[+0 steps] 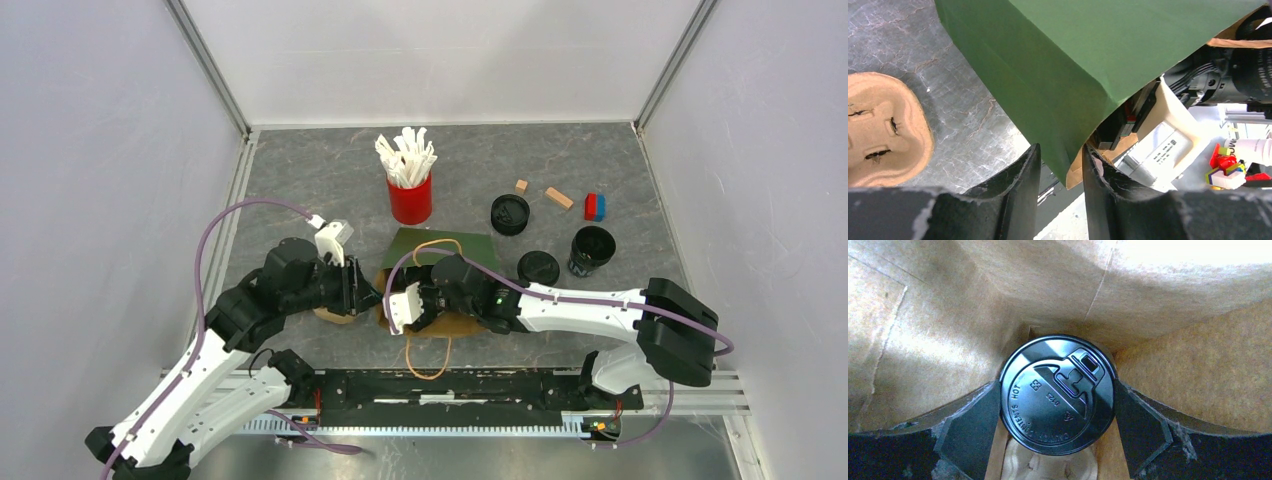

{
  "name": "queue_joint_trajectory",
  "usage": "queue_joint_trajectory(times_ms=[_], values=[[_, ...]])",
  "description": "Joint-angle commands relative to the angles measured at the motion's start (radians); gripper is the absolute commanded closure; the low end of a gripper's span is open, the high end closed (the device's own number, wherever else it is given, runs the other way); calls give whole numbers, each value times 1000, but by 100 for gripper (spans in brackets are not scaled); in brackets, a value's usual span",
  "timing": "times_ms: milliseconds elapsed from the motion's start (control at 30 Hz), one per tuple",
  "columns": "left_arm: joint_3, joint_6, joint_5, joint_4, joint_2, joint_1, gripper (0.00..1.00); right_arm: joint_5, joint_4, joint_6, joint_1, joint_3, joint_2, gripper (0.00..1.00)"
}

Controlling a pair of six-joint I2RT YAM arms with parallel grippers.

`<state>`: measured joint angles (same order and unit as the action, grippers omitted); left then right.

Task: Pack the takeout coffee

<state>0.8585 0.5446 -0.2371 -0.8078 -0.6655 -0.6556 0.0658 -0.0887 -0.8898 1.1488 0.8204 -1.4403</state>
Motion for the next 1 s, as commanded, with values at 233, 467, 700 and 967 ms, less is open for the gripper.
queue_joint_trajectory(times_ms=[233,467,700,967], values=[[-23,11,-1,62,-20,4,57,-1,-9,21,-7,4,11,15],[-23,15,-21,67,-10,4,96,8,-21,0,-9,1,-13,15],[-25,18,-34,78,-16,4,98,21,-28,5,-12,-4,-36,14],[-20,21,-39,81,-15,4,98,41,-30,21,-14,-1,-58,14]])
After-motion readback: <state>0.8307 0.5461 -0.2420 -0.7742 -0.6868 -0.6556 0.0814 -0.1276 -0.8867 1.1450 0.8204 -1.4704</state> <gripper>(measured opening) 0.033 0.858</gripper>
